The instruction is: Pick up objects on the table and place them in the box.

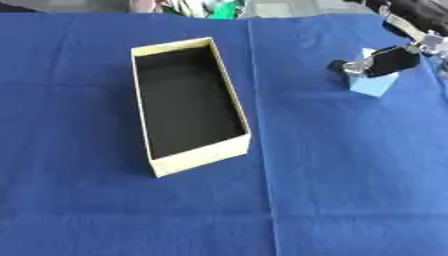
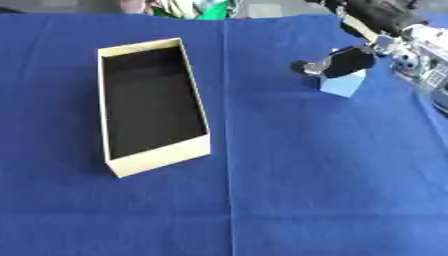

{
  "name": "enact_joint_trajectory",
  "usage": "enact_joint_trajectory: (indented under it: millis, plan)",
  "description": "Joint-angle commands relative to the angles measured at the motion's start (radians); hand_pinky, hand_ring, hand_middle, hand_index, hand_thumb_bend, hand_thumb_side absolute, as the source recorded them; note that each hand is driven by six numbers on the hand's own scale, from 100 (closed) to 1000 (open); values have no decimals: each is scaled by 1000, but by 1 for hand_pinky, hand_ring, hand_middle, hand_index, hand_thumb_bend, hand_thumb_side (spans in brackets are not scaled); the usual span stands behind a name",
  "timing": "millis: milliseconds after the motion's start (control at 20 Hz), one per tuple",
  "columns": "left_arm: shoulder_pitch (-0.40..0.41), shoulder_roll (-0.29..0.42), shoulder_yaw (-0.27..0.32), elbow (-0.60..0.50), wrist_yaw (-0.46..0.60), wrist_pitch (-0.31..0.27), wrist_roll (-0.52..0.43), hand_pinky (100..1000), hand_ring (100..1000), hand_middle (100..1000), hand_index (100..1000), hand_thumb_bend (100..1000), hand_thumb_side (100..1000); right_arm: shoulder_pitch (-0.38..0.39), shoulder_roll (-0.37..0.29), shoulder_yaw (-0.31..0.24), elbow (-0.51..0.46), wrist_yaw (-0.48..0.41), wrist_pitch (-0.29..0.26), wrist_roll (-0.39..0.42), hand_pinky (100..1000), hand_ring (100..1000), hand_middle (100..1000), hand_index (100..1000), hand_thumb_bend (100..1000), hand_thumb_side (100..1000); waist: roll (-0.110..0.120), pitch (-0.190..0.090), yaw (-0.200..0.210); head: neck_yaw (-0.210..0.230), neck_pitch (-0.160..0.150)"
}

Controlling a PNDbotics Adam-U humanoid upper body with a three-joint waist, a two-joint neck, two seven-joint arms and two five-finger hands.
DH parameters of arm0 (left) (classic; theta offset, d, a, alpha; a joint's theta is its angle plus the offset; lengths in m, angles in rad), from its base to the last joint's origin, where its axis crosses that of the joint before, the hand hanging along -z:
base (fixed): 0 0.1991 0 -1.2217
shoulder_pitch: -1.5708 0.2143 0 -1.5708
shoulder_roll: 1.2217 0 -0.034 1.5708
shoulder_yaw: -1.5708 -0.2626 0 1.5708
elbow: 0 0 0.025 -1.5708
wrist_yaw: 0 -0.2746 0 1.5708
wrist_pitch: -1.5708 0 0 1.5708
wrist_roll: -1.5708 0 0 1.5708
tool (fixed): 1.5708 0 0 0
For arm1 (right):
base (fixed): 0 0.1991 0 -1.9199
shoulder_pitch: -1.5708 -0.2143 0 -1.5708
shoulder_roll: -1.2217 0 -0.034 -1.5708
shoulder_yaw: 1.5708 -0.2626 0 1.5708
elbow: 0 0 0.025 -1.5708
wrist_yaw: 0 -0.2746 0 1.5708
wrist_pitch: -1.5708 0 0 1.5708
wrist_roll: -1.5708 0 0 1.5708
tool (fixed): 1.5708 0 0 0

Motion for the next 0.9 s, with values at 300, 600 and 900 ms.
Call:
enact_joint_trajectory:
  millis: [300, 600, 900]
  plan:
    - [1, 32, 4, -20, -6, 4, -6, 549, 664, 620, 735, 100, 721, -36, -10, -26, 132, 67, -78, 121, 883, 1000, 1000, 1000, 441, 525, -18, -16, -1, 5, -1]
    - [3, 33, 3, -20, -7, 7, -9, 550, 665, 620, 735, 100, 723, -31, -9, -37, 145, 37, -86, 208, 889, 1000, 1000, 1000, 461, 529, -14, -9, -10, 8, 2]
    - [3, 36, 3, -20, -8, 10, -14, 550, 665, 621, 736, 100, 723, -42, -7, -55, 135, -35, -35, 293, 894, 1000, 1000, 1000, 567, 579, -14, -10, -13, 10, 3]
